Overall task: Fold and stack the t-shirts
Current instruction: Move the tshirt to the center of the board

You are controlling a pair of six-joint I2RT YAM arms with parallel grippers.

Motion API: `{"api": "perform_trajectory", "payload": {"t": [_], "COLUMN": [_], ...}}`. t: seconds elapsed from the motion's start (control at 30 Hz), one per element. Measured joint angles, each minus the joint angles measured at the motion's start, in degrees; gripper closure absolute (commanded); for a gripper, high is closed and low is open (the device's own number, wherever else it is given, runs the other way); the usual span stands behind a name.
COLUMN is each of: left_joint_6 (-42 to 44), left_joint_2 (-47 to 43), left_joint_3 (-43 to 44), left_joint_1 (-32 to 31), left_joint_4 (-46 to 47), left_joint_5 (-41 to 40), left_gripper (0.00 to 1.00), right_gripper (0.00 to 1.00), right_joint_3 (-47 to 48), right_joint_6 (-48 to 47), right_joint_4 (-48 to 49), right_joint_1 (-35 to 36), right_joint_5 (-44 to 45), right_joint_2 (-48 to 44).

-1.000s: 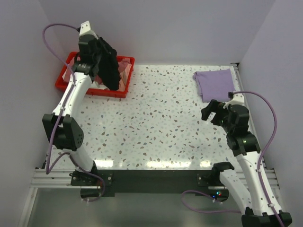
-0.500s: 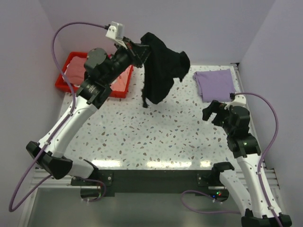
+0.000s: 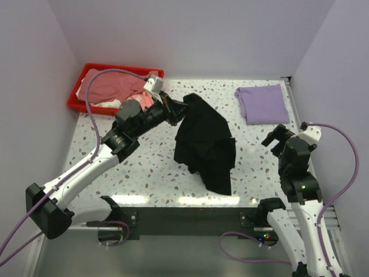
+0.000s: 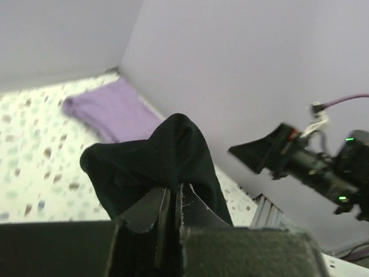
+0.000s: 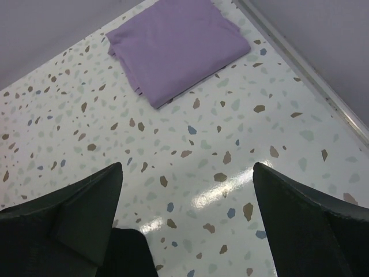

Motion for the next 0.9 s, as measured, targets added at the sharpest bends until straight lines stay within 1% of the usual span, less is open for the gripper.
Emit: {"api": "perform_trajectory", "payload": {"t": [0.07,0.13,0.17,0.2,0.3,0.37,0.47,0.53,0.57,0.6,0.63,0.73,0.77,0.8,0.83,0.9], "left_joint_6": [-1.5,-2.7,-3.0,-3.7,-4.2,-4.2,-4.5,-5.4,-5.7,-6.1,-6.5,-7.3,-7.6,-7.7,-8.2,-8.7], "left_joint_2": [0.1,2.4,3.7,5.6,9.4,11.2,13.6,15.1,15.8,16.2,16.4,15.3,14.2,12.6,10.7,6.6], "left_joint_3": [-5.4,-8.5,-9.0,-9.2,-9.4,-9.4,-9.4,-9.3,-9.3,-9.4,-9.4,-10.3,-11.1,-12.0,-12.9,-14.2], "left_joint_1": [0.0,0.0,0.0,0.0,0.1,0.2,1.0,2.0,2.6,3.3,3.9,5.6,6.0,6.5,6.7,7.0], "left_joint_4": [0.0,-2.0,-3.3,-5.1,-9.2,-11.2,-14.4,-16.7,-18.0,-19.3,-20.6,-23.3,-24.3,-25.5,-26.6,-29.0], "left_joint_5": [-3.5,-8.2,-10.0,-13.0,-19.3,-22.8,-27.1,-29.0,-29.8,-30.6,-31.3,-34.0,-34.9,-35.9,-36.9,-38.7], "left_gripper": [1.00,1.00,1.00,0.92,0.92,0.88,0.70,0.62,0.54,0.50,0.47,0.33,0.18,0.06,0.00,0.00], "right_gripper": [0.01,0.01,0.01,0.01,0.01,0.01,0.01,0.01,0.01,0.01,0.01,0.01,0.01,0.01,0.01,0.01], "right_joint_3": [0.0,0.0,0.0,0.0,0.0,0.0,0.0,0.0,0.0,0.0,0.0,0.0,0.0,0.0,0.0,0.0], "right_joint_6": [0.2,0.2,0.3,0.3,0.3,0.2,0.2,-0.2,-0.3,-0.5,-0.7,-1.4,-1.7,-2.0,-2.3,-2.7], "right_joint_4": [0.0,-0.2,-0.2,-0.2,-0.3,-0.3,-0.4,-0.4,-0.4,-0.4,-0.3,0.0,0.2,0.4,0.6,0.9], "right_joint_1": [0.0,0.0,0.0,0.0,0.0,0.0,0.0,0.0,0.0,0.0,0.0,0.0,0.0,0.0,0.0,0.0], "right_joint_5": [0.7,1.0,1.0,1.0,1.0,0.9,0.0,-1.0,-1.6,-2.3,-3.2,-5.6,-6.8,-7.7,-9.0,-11.5], "right_joint_2": [0.1,0.7,1.3,2.4,4.3,6.0,7.9,8.9,9.4,9.7,9.9,10.2,10.3,10.5,10.6,11.2]}}
